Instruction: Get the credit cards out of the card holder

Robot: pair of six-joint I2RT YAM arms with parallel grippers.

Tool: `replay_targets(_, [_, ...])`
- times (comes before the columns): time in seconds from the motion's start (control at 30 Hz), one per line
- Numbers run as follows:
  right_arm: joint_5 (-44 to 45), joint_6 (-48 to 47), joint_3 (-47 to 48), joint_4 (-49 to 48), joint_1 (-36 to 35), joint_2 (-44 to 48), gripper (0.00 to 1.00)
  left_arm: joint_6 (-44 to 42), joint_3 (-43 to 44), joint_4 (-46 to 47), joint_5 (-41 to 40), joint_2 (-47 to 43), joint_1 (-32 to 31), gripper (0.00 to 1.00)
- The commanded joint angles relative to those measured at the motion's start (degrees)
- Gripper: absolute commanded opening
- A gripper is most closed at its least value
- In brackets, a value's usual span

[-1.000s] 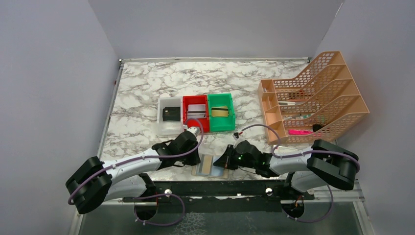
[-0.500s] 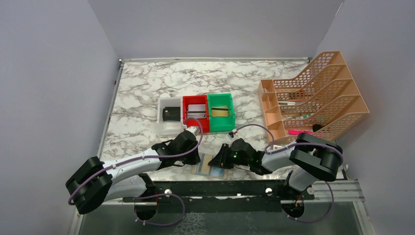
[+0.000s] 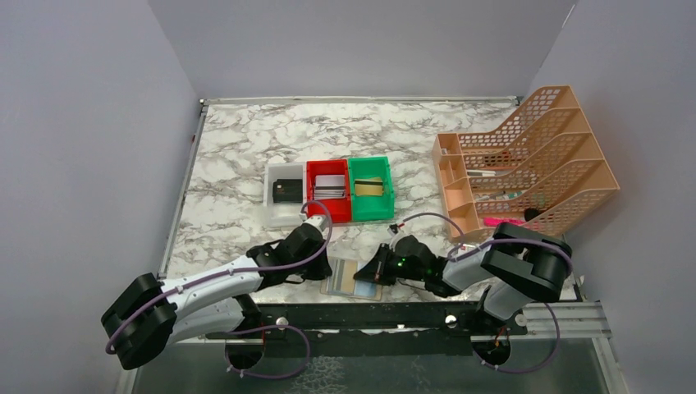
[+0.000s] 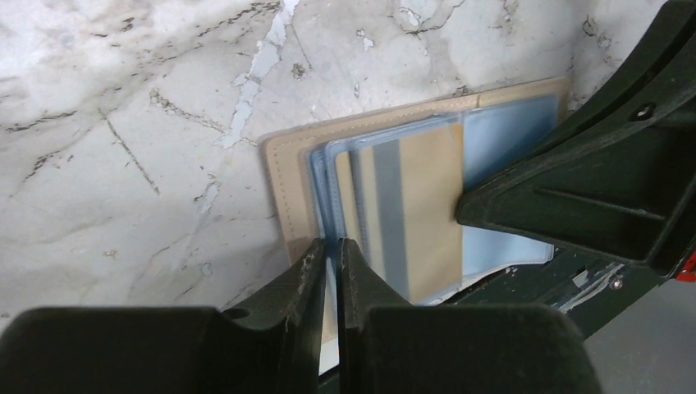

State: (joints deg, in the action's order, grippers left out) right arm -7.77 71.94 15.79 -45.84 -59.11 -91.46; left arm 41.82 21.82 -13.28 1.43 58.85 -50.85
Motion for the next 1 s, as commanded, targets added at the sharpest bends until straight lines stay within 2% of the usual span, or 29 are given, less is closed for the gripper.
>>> replay_targets(0.0, [-0.7, -0.2, -2.6, -0.3, 0.8, 2.0, 0.01, 0.8, -0.7, -2.2, -2.2, -1.6, -0.2, 0.14])
replay_targets(0.2, [-0.9, -0.7, -3.9, 0.4, 0.8, 2.8, 0.01, 0.6, -0.4, -2.6, -2.3, -0.4, -0.2, 0.13])
replay_targets(0.33, [-0.6, -3.9, -0.1, 9.1, 0.8, 4.7, 0.01, 0.9, 0.5, -2.6, -2.0, -2.1, -0.2, 0.27])
replay_targets(0.47, [-0.4, -4.2, 0.1, 8.5, 0.9, 5.7, 0.02, 1.1, 2.4, -3.5, -3.7, -4.7, -0.1, 0.44])
replay_targets(0.53, [-0.3, -4.2, 0.0, 8.3, 0.8, 5.9, 0.08, 1.0, 3.2, -3.5, -3.8, -5.4, -0.2, 0.49])
replay_targets(0.73, [-1.7, -3.6, -0.6, 3.6, 0.8, 4.5, 0.23, -1.0, 4.2, 0.4, 0.5, -3.5, -0.2, 0.5])
replay_targets(0.97, [-3.2, -2.8, 0.0, -1.0, 0.8, 0.8, 0.25, -2.5, 3.9, 3.4, 6.1, 2.2, -0.2, 0.44])
